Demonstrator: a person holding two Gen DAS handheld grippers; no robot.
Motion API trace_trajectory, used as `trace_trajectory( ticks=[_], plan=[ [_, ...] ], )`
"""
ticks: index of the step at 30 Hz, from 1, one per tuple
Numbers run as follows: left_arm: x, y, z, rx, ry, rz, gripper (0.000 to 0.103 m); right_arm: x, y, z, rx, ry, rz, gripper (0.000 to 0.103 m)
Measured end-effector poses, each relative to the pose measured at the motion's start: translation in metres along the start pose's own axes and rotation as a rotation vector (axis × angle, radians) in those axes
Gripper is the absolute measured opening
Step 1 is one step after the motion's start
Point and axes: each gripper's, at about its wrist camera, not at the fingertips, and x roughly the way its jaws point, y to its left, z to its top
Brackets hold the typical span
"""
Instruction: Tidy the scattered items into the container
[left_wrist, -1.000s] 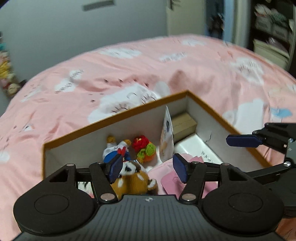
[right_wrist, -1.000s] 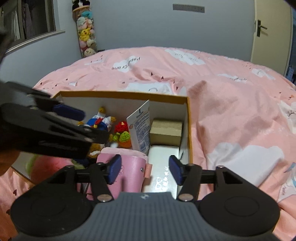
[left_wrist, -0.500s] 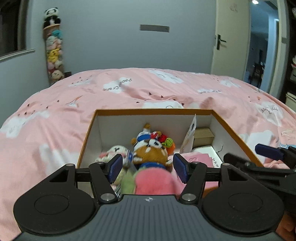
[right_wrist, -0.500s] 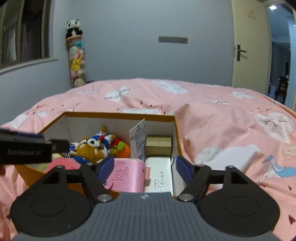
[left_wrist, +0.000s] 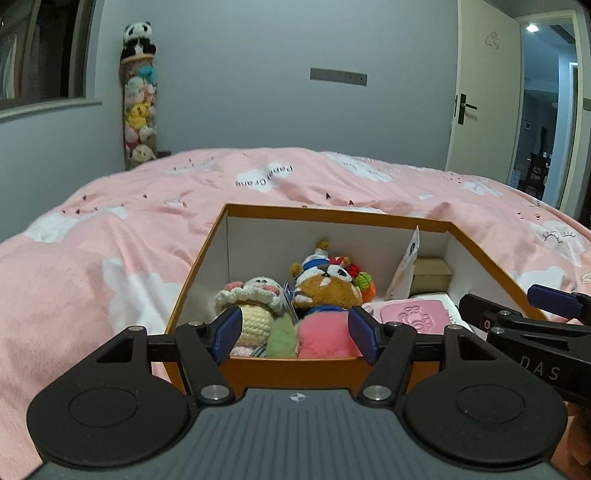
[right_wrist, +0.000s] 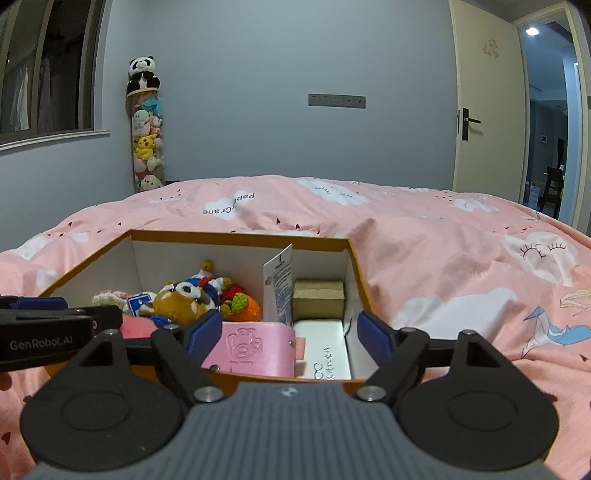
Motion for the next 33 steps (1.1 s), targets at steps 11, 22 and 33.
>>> trace_trajectory(
  ticks=[11, 22, 33],
  plan=[
    [0.006, -0.009, -0.008, 0.035, -0.031, 0.036, 0.088, 0.007, 0.004, -0.008, 0.003, 0.023, 0.011, 0.085],
    [0.022, -0.009, -0.007, 0.028, 0.054, 0.06, 0.089, 0.017, 0.001, -0.01, 0.028, 0.083, 0.018, 0.095],
    [0.03, -0.009, -0.01, 0.025, 0.072, 0.076, 0.089, 0.023, 0.002, -0.014, 0.025, 0.093, 0.03, 0.095]
  ],
)
